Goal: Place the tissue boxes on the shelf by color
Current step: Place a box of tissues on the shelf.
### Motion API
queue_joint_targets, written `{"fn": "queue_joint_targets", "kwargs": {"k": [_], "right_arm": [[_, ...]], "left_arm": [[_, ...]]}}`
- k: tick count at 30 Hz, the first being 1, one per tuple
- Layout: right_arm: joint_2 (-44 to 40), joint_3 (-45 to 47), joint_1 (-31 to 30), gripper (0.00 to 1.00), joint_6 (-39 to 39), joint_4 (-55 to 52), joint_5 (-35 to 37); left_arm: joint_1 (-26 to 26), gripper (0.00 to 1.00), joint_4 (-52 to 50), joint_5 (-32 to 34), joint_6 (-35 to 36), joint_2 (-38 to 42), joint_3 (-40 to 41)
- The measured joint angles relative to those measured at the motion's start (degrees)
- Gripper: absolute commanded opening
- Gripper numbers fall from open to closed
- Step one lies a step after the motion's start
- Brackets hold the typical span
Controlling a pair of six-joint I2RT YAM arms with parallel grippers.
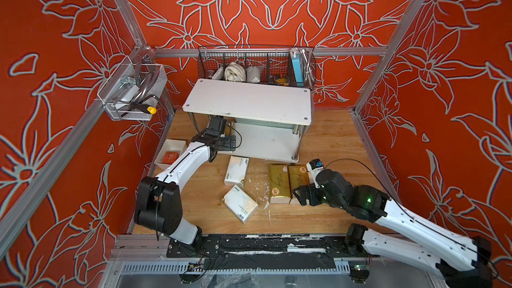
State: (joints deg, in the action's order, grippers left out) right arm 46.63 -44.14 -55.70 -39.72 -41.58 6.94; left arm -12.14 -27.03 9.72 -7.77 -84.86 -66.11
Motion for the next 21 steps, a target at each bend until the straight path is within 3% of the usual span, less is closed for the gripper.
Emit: {"fn": "queue_joint_targets", "kwargs": {"k": [12,21], "right_arm": [[0.2,0.7,0.0,0.99,0.0,0.0,0.1],[0.2,0.9,0.0,0.99,-0.1,0.0,0.7]], "left_arm": [[0.0,0.99,-3.7,0.0,-10.6,13.8,14.1],[0.2,0.99,-4.9,7.3,-17.3,11.7,14.6]]}}
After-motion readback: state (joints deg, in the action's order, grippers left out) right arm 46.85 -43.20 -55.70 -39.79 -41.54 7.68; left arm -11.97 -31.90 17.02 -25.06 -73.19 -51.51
